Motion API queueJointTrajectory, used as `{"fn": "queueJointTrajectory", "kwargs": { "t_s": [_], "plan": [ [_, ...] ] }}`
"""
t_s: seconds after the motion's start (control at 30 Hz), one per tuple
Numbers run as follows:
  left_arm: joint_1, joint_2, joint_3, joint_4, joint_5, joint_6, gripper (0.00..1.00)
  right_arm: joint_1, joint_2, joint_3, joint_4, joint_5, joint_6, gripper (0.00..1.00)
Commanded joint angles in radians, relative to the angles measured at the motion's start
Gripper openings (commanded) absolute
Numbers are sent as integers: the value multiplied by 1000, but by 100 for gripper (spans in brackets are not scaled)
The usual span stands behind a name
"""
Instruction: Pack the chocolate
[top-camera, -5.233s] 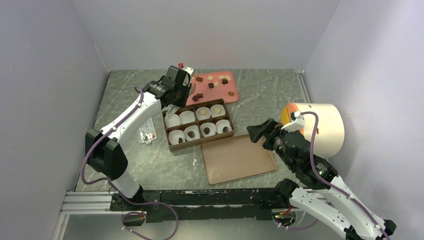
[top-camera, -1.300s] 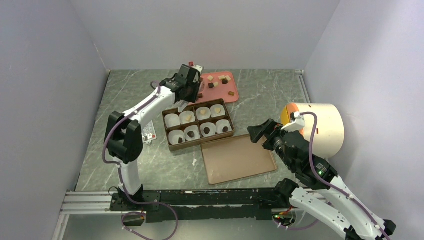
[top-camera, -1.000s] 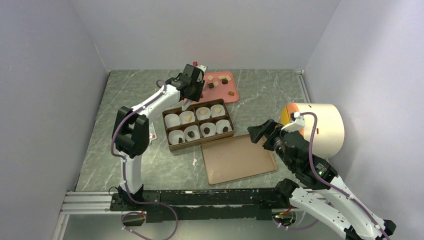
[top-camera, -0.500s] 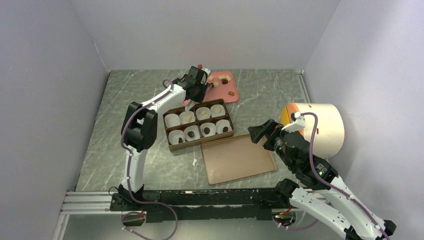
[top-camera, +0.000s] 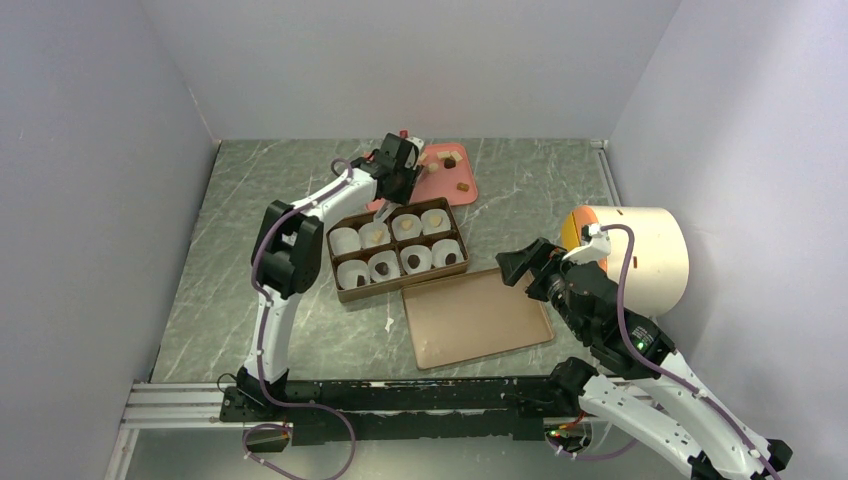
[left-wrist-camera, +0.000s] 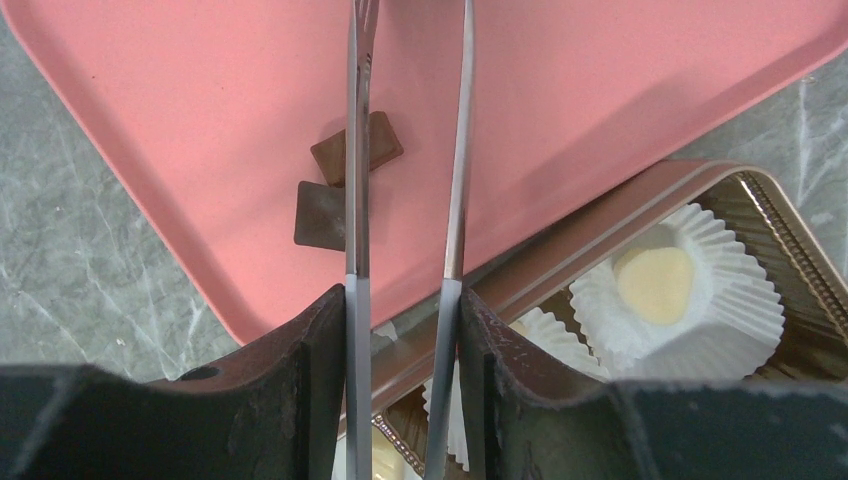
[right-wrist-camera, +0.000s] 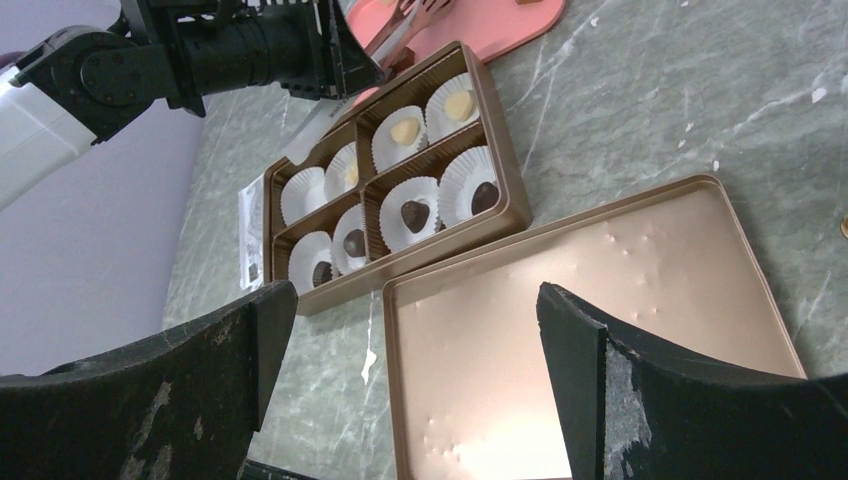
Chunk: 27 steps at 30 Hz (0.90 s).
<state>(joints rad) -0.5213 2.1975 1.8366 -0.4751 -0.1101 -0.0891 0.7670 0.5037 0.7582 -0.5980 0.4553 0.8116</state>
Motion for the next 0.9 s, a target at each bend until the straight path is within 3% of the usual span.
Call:
{"fn": "queueJointTrajectory", "kwargs": {
  "t_s": [0.0,0.6,0.87],
  "plan": [
    [-3,11,49,40,0,17,44,-1,-5,21,13,31,-12,96],
    [-3,-27,42,39,-3,17,29,-2,-3,15,14,25,-4,96],
    [-2,-62,33,36,1,8,27,0,-11,9,13,19,3,96]
  ]
}}
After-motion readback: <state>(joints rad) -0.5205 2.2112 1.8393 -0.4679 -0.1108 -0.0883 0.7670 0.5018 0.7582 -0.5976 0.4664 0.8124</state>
